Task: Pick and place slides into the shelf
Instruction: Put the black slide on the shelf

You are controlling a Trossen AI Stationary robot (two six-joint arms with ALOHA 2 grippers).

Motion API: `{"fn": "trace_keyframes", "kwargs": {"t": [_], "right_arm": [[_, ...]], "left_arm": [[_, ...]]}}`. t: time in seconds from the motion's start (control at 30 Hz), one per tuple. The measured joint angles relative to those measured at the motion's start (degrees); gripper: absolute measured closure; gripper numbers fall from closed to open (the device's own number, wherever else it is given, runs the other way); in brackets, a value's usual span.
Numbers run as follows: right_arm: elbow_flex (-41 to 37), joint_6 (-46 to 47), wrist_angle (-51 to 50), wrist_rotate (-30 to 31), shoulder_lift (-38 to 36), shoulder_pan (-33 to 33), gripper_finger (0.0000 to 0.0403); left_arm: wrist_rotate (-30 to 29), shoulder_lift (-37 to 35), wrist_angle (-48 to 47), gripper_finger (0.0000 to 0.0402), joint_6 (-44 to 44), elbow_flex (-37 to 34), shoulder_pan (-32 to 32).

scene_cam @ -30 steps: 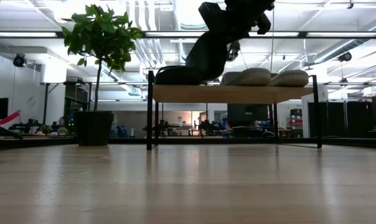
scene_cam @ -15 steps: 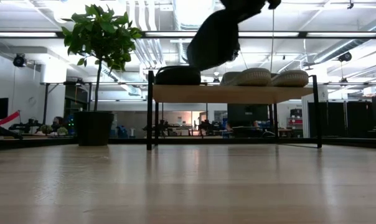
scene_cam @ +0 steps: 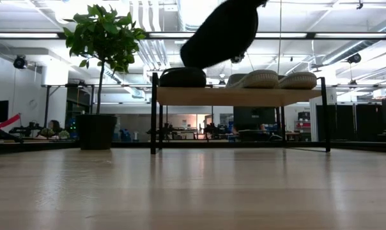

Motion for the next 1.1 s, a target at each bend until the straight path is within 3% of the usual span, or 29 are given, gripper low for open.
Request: {"fn": "trace_keyframes", "kwargs": {"t": [0.3, 0.5, 0.63, 0.7, 0.9, 1.1], "right_arm": [[6.0, -7.9, -7.9, 2.4, 0.0, 1.5, 0.0361], [6.9, -10.1, -7.8, 2.4, 0.0, 1.7, 0.0361], [6.8, -13.4, -7.8, 2.3, 0.0, 2.9, 0.0361], [6.8, -15.6, -7.8, 2.3, 0.0, 3.8, 0.0361], [6.8, -20.5, -8.0, 4.2, 0.0, 6.4, 0.0361], [6.8, -23.5, -8.3, 10.0, 0.0, 8.8, 0.0361]], "left_arm": [[0.6, 0.7, -0.1, 0.0164, -6.7, 0.0, 1.0], [14.1, 0.7, -1.5, 0.0164, -13.1, -1.4, 8.4], [15.1, -0.3, -1.5, 0.0164, -14.6, -2.1, 14.4], [20.4, -1.5, -1.4, 0.0164, -15.1, -2.3, 17.0], [47.5, -4.8, -1.6, 0.0164, -21.5, -2.3, 26.0], [54.1, -5.5, -4.1, 0.0164, -26.0, -2.5, 32.6]]}}
